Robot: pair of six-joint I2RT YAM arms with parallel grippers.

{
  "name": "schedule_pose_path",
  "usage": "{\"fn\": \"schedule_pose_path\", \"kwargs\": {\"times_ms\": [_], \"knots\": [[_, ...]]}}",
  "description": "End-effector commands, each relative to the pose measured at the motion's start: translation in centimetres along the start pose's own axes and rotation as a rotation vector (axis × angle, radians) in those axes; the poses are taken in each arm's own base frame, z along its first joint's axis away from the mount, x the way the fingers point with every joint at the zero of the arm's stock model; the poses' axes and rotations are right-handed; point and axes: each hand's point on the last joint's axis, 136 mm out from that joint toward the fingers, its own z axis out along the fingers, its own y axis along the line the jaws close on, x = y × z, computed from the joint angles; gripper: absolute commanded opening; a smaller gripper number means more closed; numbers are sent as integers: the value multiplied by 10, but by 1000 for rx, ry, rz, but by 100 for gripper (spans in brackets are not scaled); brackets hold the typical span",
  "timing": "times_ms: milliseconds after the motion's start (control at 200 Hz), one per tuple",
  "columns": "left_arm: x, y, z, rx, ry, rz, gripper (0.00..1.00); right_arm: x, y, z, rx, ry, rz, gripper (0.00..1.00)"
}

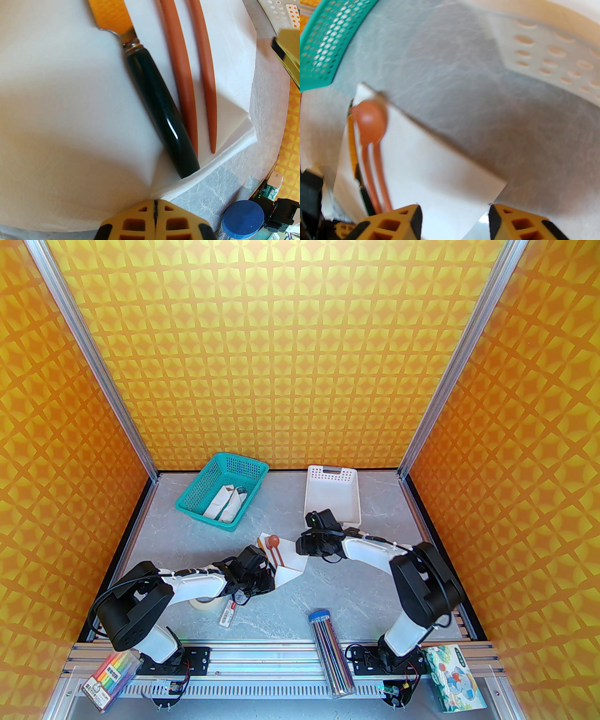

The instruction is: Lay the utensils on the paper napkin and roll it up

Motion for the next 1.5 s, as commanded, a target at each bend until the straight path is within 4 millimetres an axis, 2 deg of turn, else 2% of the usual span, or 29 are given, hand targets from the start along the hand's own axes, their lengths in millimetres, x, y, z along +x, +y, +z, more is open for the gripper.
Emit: {"fn": "schedule_pose_path", "kwargs": {"times_ms": [0, 230, 395, 750, 1010, 1150, 1270, 1495], "knots": [[4, 19, 3, -82, 19, -34, 0, 17, 21, -13, -113, 24, 0, 43], [4, 20, 3, -83, 18, -37, 0, 57, 53, -14, -245, 120, 3, 29], [3, 18, 3, -78, 16, -36, 0, 73, 72, -4, -287, 158, -8, 23], [-5, 3, -5, -37, -14, -7, 4, 72, 68, 18, -250, 164, 14, 18], [-16, -10, -24, 2, -56, 17, 18, 71, 64, 22, -222, 161, 9, 18], [-31, -18, -42, 43, -112, 29, 16, 72, 62, 23, -215, 166, 10, 18], [-46, -31, -54, 114, -156, 38, 10, 71, 63, 23, -216, 166, 7, 18], [-58, -61, -48, 257, -130, 62, 3, 72, 62, 23, -210, 170, 7, 18]]}}
